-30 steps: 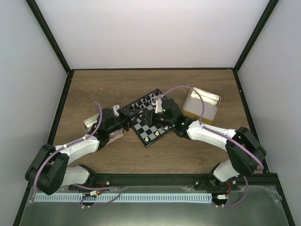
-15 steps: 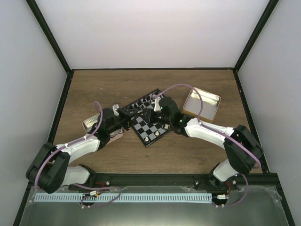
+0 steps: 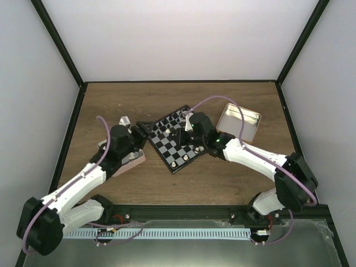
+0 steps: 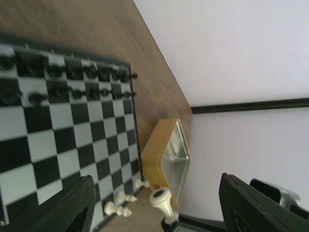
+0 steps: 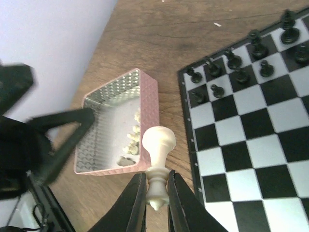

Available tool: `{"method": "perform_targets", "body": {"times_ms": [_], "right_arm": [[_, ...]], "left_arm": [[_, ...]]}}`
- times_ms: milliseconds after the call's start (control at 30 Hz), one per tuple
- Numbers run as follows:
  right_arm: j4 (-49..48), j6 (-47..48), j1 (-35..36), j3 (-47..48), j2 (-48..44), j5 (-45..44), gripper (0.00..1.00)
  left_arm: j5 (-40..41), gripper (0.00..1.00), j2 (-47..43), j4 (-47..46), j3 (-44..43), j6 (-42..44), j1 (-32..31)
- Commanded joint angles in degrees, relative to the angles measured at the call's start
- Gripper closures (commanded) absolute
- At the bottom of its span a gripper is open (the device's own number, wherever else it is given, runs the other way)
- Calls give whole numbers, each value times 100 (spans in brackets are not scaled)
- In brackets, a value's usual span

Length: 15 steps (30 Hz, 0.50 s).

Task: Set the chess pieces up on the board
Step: Place the chess piece on the chessboard.

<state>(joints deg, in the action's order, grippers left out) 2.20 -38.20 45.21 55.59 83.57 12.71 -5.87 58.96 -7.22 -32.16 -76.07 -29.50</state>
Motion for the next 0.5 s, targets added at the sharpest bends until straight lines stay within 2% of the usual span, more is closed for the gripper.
{"method": "perform_targets", "body": {"times_ms": [0,267,467], "right_arm": [[1128,519,21,277,-283,-408,90],[3098,1052,12,641,-81,-726,89],[4144,1064,5,977,273,-1072,89]], "left_arm": [[957,27,-422,1389,-498,1916,23],[2145,23,-1053,2397,-1205,3904,31],[2433,21,-1349,2609,-1309,4573,31]]}}
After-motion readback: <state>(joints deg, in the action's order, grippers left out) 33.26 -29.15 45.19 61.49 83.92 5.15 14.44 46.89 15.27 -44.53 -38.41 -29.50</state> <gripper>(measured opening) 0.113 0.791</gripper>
